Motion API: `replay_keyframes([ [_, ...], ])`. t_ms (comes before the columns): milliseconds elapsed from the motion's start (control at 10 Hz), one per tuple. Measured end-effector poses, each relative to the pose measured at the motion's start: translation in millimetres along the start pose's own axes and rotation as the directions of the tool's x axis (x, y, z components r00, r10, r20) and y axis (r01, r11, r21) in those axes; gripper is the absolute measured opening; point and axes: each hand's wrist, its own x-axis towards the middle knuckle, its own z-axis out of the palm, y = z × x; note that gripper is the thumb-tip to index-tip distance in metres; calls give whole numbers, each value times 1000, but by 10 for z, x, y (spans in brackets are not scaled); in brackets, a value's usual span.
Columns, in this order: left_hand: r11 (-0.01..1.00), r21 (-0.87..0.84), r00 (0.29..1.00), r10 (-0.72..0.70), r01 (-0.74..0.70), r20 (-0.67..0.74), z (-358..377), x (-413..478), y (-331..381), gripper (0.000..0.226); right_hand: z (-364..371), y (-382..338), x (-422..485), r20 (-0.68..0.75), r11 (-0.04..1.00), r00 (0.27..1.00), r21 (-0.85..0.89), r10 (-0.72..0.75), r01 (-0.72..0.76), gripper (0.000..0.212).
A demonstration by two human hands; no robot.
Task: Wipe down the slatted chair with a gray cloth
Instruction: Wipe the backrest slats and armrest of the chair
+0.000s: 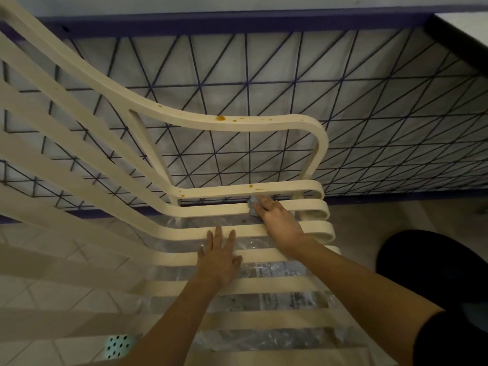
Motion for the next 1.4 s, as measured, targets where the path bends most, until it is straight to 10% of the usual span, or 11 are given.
replay_keyframes([
  [600,999,17,999,37,-37,-16,146,5,-53,69,-53,853,-512,-158,949,968,279,194,-144,57],
  [800,999,25,999,39,-38,-38,167,9,-104,70,-76,1327,-756,-44,655,831,639,555,-403,28],
  [1400,985,-146,996,90,-93,-29,60,38,-217,63,84,624,-223,-173,930,984,366,44,22,71],
])
